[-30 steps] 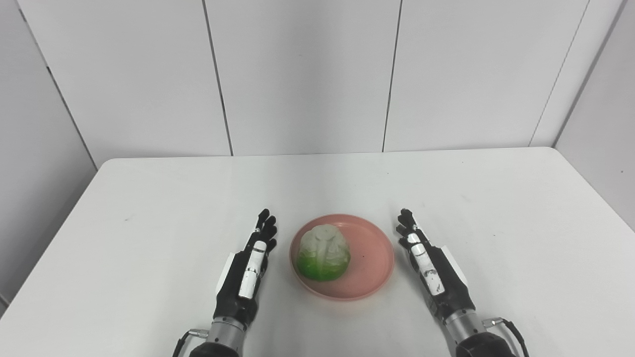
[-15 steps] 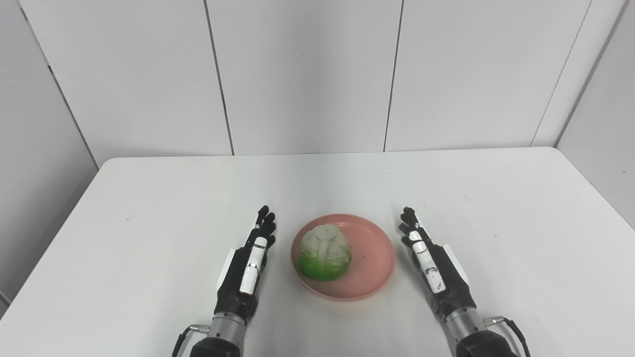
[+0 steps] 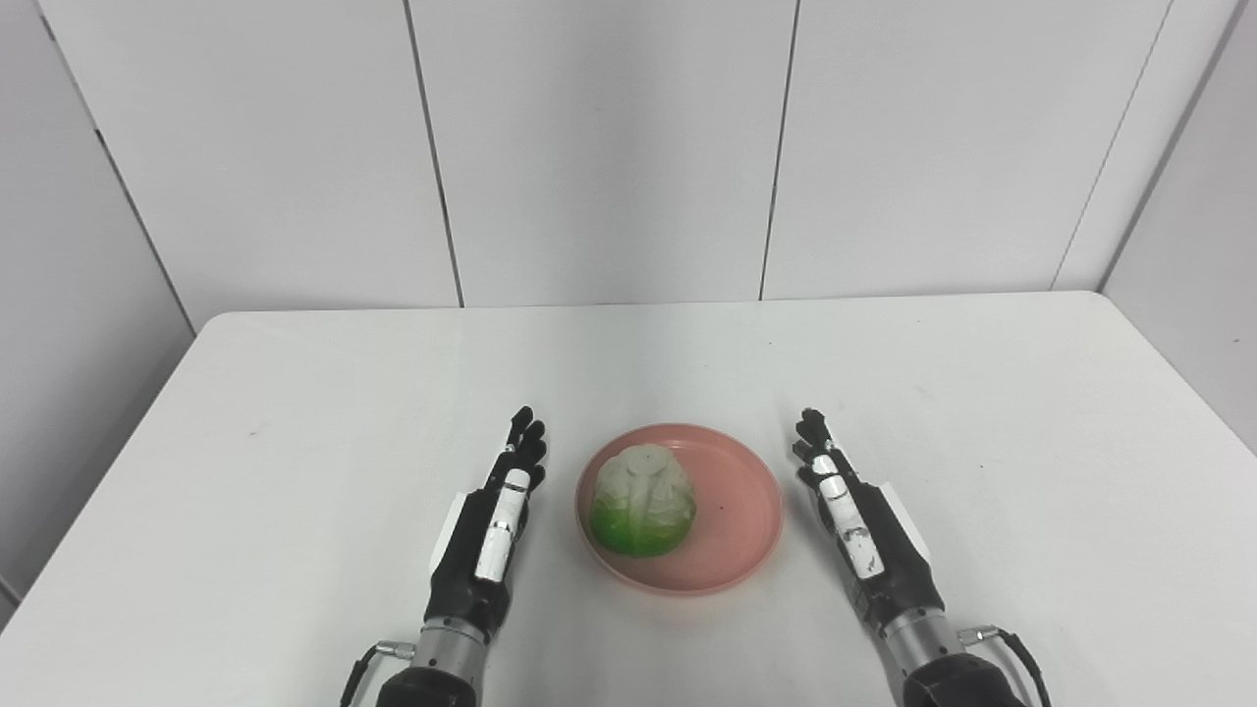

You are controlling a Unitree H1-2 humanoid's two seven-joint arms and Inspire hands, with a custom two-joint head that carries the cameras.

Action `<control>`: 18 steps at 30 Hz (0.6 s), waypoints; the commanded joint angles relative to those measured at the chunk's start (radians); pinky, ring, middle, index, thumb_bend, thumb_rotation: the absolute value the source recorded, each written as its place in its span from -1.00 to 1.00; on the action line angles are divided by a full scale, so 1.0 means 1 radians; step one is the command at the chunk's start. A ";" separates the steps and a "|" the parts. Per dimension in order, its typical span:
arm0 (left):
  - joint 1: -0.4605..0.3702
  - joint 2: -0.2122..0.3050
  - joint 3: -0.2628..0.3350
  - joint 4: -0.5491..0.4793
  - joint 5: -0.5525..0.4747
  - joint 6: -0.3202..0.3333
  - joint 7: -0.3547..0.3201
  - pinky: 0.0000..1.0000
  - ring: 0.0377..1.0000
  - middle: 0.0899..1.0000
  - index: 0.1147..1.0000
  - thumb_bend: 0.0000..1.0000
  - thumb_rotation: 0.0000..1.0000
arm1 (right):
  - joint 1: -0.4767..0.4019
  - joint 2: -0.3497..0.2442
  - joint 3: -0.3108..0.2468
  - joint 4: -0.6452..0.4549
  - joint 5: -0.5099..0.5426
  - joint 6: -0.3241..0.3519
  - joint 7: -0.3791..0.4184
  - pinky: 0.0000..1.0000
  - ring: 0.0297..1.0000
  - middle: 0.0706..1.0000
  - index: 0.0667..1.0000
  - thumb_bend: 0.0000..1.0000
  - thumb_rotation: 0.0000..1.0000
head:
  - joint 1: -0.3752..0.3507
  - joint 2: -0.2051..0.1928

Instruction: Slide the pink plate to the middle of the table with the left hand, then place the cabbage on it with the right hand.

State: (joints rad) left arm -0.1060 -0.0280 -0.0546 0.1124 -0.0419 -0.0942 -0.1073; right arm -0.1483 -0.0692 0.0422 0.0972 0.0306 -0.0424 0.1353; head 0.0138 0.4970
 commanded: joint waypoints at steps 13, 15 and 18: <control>0.050 0.013 0.001 0.068 -0.001 -0.002 -0.001 1.00 1.00 1.00 1.00 -0.27 1.00 | 0.027 0.014 0.002 0.030 0.004 0.002 -0.007 1.00 1.00 1.00 1.00 -0.52 1.00 | 0.001 0.003; 0.049 0.012 0.002 0.072 -0.004 -0.010 -0.002 1.00 1.00 1.00 1.00 -0.28 1.00 | 0.026 0.013 0.001 0.033 0.005 0.000 -0.006 1.00 1.00 1.00 1.00 -0.52 1.00 | 0.000 0.004; 0.049 0.012 0.002 0.072 0.000 -0.005 0.001 0.99 1.00 1.00 1.00 -0.26 1.00 | 0.026 0.015 0.001 0.033 0.003 0.001 -0.009 1.00 1.00 1.00 1.00 -0.52 1.00 | -0.001 0.004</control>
State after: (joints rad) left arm -0.1071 -0.0266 -0.0568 0.1125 -0.0421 -0.0910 -0.1076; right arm -0.1481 -0.0687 0.0415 0.0959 0.0300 -0.0422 0.1346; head 0.0123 0.5001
